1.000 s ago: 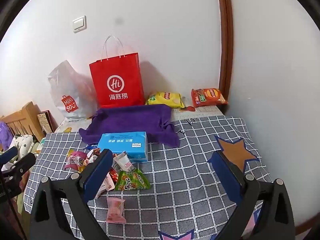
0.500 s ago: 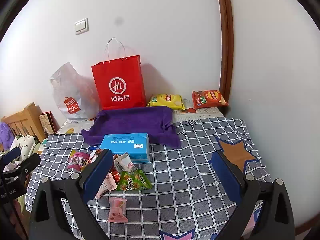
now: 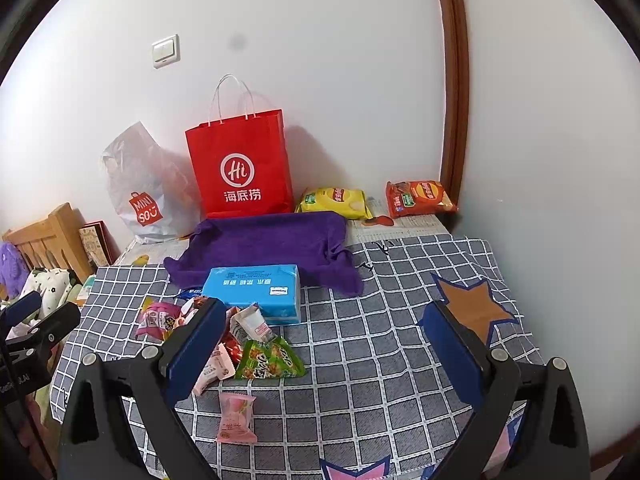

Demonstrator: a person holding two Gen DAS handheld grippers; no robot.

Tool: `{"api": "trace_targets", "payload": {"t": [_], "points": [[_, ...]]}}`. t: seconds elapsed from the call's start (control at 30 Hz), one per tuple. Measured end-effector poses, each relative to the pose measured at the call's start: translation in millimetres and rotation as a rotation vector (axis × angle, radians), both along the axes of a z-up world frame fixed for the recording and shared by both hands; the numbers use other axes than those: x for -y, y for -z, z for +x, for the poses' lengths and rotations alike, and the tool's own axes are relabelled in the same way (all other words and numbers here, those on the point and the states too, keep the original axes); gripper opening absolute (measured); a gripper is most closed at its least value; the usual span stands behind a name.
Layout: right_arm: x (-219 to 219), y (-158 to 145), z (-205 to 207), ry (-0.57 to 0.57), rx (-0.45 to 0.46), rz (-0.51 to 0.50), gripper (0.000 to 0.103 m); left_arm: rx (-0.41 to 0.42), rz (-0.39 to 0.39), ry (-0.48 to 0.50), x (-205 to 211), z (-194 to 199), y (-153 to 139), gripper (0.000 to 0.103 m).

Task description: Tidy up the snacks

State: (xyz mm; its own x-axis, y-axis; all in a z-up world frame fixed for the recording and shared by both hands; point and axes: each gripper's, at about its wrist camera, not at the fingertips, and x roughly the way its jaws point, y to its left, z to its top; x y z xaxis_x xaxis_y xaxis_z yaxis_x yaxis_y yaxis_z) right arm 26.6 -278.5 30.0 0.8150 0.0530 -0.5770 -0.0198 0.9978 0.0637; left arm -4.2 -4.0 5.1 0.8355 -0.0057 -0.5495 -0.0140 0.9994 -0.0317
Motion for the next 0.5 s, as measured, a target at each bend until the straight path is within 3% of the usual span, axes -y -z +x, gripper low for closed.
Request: {"api": "trace_targets", "payload": {"t": [0.5], "points": [[-2.4, -0.9, -3.7, -0.008, 0.018, -0.003, 0.098, 0.003, -0.004, 0.004, -3.3, 0.2, -2.3, 0.103]]}}
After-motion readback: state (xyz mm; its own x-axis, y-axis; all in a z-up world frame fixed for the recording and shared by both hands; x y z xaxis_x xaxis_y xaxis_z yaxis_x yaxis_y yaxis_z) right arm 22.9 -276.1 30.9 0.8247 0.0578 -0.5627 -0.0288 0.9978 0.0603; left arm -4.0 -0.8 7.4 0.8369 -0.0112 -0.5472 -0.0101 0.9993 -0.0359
